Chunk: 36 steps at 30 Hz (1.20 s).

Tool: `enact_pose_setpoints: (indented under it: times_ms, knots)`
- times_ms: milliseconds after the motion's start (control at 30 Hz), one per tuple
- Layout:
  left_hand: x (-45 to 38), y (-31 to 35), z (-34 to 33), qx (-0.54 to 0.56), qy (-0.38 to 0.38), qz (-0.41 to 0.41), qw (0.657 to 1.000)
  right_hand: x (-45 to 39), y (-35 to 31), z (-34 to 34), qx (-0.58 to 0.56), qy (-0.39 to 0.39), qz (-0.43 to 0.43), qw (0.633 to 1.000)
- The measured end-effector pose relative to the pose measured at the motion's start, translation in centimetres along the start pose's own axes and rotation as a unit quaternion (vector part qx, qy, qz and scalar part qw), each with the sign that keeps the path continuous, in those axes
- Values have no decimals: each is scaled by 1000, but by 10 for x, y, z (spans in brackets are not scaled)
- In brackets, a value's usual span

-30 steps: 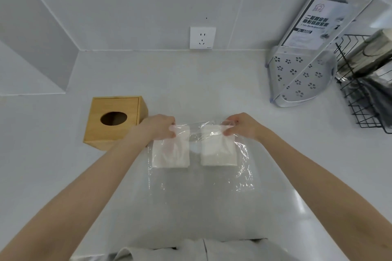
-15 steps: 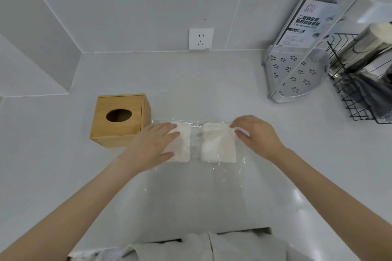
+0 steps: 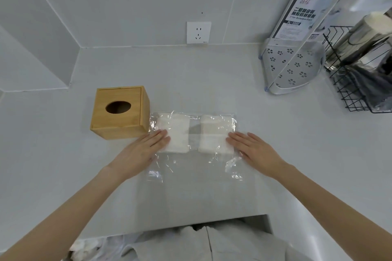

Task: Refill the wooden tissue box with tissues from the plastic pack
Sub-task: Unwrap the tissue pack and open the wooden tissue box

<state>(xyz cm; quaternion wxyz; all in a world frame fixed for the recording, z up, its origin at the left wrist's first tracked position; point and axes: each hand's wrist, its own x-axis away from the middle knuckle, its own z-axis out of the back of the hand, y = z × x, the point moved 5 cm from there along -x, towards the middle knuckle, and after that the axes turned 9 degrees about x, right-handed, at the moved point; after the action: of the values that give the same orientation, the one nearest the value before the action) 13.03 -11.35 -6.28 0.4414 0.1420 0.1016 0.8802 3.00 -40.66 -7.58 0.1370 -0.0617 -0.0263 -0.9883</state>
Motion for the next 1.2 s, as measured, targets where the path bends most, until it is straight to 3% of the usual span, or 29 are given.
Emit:
enact_pose_setpoints:
  times_ms: [133, 200, 333, 533, 833, 967, 1100, 1200]
  knots:
    - [1, 9, 11, 122, 1, 29, 992, -2, 2, 16, -197, -34, -54, 978]
    - [-2, 10, 25, 215, 11, 92, 972, -6, 10, 28, -330, -36, -131, 934]
    - [-13, 10, 65, 316, 120, 147, 930, -25, 30, 51, -485, 16, -227, 844]
    - [-43, -4, 115, 386, 252, 217, 860, -63, 58, 81, -556, 71, -270, 782]
    - [-111, -57, 130, 386, 237, 253, 855, -126, 87, 74, -658, 67, -343, 668]
    - [-143, -81, 124, 404, 246, 283, 835, -154, 102, 62, -668, 67, -366, 644]
    - [-167, -108, 114, 459, 257, 322, 787, -178, 113, 49, -662, 48, -383, 642]
    - [-181, -125, 102, 444, 248, 363, 781, -194, 119, 34, -659, 41, -407, 631]
